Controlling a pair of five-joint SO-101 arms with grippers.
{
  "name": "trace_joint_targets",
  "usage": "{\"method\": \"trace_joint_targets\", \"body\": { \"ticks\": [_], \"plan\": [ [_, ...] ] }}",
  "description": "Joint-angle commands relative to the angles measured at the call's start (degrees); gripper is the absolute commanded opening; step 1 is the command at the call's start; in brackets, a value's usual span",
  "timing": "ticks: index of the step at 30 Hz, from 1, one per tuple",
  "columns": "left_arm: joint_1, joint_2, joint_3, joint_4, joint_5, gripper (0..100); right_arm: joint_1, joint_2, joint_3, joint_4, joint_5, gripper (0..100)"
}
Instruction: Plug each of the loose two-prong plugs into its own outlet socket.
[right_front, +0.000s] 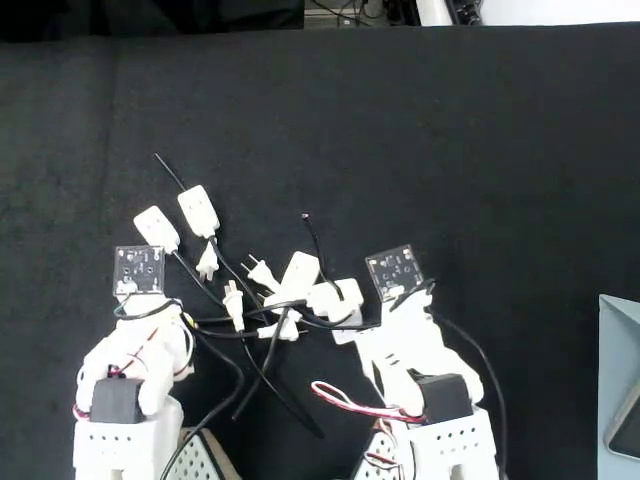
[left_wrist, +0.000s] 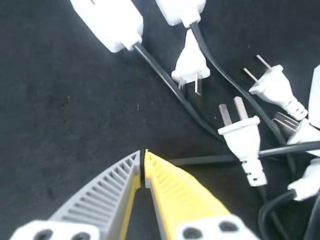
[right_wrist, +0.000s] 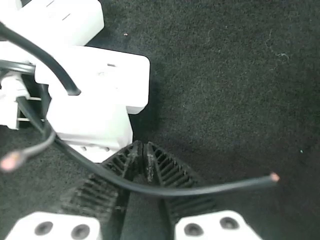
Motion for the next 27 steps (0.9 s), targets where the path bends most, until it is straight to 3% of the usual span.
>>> {"method": "trace_joint_targets", "body": {
  "ticks": [1, 5, 8, 13, 16, 27],
  "plan": [
    [-8.0, -0.1, -4.8, -0.4, -0.4, 3, 4.7, -4.8, -5.2, -3.7, 0.3, 1.5],
    [-18.7, -0.1, -7.3, -3.4, -0.4, 3, 9.4, -4.7, -10.7, -8.7, 7.7, 1.5],
    [-21.6, -0.1, -5.6, -5.6, -0.1, 3, 9.5, -4.7, -15.1, -8.3, 13.8, 1.5],
    [-22.1, -0.1, -5.0, -5.6, -0.3, 3, 8.3, -4.3, -24.9, -4.8, 15.6, 9.0],
    [-22.1, -0.1, -5.0, -5.6, -0.3, 3, 7.1, -0.5, -31.6, -3.0, 15.3, 8.7],
    [-22.2, -0.1, -4.8, -5.6, -0.4, 3, -8.0, 32.0, -45.3, -1.6, 15.1, 7.9]
  ]
}}
